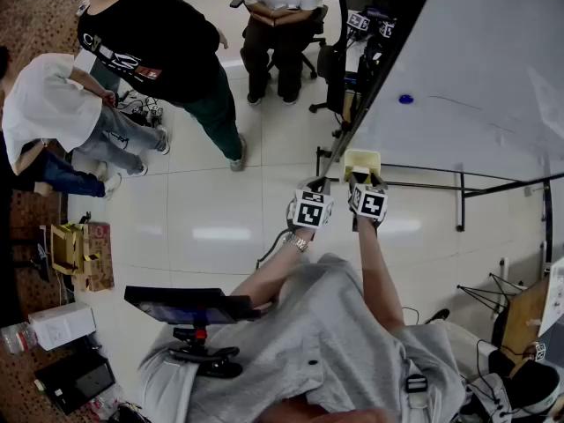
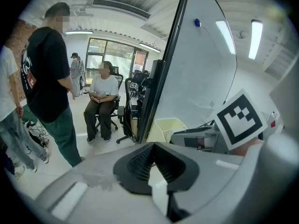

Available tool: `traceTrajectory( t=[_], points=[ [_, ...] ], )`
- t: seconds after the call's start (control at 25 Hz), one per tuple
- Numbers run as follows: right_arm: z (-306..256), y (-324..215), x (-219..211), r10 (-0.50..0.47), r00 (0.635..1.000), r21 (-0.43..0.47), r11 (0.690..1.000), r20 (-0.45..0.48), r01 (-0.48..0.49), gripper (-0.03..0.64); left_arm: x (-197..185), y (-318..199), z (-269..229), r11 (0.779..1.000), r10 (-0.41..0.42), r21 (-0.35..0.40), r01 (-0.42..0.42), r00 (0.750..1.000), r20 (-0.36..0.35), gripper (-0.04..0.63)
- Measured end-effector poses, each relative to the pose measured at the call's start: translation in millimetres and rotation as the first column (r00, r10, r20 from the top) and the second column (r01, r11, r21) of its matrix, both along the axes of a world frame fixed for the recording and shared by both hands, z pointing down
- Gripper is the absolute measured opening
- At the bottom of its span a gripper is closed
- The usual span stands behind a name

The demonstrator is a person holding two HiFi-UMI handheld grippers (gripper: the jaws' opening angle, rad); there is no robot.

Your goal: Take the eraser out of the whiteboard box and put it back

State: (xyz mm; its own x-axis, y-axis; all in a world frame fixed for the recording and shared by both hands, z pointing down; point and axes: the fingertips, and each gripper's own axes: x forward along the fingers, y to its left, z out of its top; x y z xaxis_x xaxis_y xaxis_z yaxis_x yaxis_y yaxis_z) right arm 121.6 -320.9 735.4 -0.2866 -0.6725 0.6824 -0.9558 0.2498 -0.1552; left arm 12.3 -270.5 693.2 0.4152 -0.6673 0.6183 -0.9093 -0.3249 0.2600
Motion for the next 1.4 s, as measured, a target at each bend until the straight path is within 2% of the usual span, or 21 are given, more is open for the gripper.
traceTrajectory(
  t=[0.32, 0.52, 0.68, 0.84, 0.92, 1.2, 1.4],
  points=[
    [15, -6, -8, -0.039, 0.999, -0.094, 0.995, -0.036, 0.036, 0.281, 14, -28, -3, 1.0, 0.018, -0.005, -0.018, 1.0, -0.011, 0.006],
    [-27, 5, -7, -0.084, 0.995, -0.084, 0.993, 0.049, 0.088, 0.279, 17, -43, -7, 1.0, 0.002, 0.0, -0.002, 1.0, -0.01, 0.006],
    [-88, -4, -1, -0.091, 0.991, 0.017, 0.996, 0.099, 0.09, 0.279, 13, -50, -7, 1.0, -0.017, 0.004, 0.017, 1.0, -0.009, 0.006],
    [-131, -29, 6, -0.046, 0.991, 0.163, 0.986, 0.127, 0.025, 0.278, 10, -50, -7, 1.0, -0.03, 0.003, 0.03, 0.999, -0.017, 0.006],
    [-119, -39, 7, -0.034, 0.992, 0.158, 0.987, 0.119, 0.015, 0.278, 11, -46, -5, 1.0, -0.025, 0.001, 0.025, 0.999, -0.021, 0.006],
    [-32, -43, -5, -0.056, 0.997, 0.012, 0.998, 0.043, 0.056, 0.279, 2, -29, -7, 1.0, -0.027, 0.009, 0.027, 0.999, -0.029, 0.006],
    [-27, -40, -9, -0.06, 0.998, 0.009, 0.998, -0.013, 0.06, 0.298, -5, -11, -5, 1.0, -0.019, 0.002, 0.019, 0.999, -0.044, 0.006]
  ],
)
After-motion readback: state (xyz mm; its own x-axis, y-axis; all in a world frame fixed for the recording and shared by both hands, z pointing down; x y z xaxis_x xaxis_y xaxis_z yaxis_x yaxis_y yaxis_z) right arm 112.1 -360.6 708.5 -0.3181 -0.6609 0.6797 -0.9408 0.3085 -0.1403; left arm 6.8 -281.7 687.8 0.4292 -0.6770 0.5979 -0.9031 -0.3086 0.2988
